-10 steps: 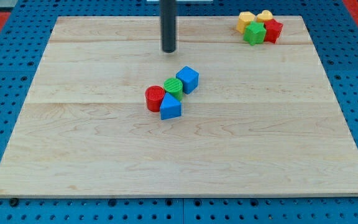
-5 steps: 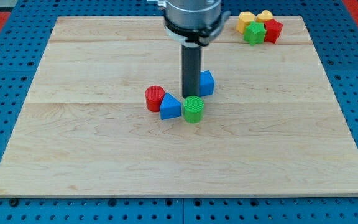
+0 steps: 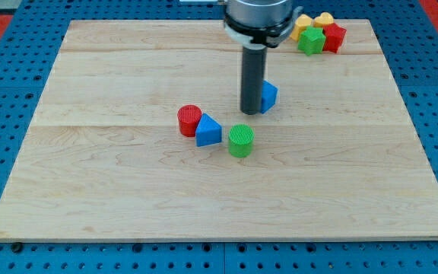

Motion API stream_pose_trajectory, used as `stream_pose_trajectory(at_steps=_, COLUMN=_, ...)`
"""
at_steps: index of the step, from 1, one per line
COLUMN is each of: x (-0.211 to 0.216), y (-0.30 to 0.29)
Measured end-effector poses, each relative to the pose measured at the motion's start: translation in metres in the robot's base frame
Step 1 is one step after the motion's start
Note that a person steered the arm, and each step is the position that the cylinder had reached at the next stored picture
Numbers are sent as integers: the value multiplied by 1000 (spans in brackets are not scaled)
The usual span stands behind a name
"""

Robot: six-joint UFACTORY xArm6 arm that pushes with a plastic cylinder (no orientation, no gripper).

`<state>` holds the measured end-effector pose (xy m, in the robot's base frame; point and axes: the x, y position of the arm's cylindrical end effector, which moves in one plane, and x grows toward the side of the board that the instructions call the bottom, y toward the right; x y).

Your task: Move the blue cube to the green star

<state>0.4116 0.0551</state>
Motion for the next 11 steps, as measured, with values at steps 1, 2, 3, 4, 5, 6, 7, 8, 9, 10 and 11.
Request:
stream_pose_trajectory(at_steps=1, x=-14, y=17)
stream_pose_trajectory(at_steps=2, x=-27, y=28)
stream_pose_trajectory(at_steps=3, x=-46, y=25)
stream_pose_trajectory(at_steps=4, x=-58, y=25)
stream_pose_trajectory(at_steps=5, x=-71, y=25)
stream_pose_trajectory(at_steps=6, x=-81, y=49)
stream_pose_trajectory(at_steps=7, x=-86, y=83)
stream_pose_trajectory(at_steps=8, x=-90, y=99)
stream_pose_trajectory(at_steps=9, x=-97, y=109)
stream_pose_trajectory(at_steps=10, x=-99, y=117)
stream_pose_trajectory(at_steps=11, x=-99, y=124)
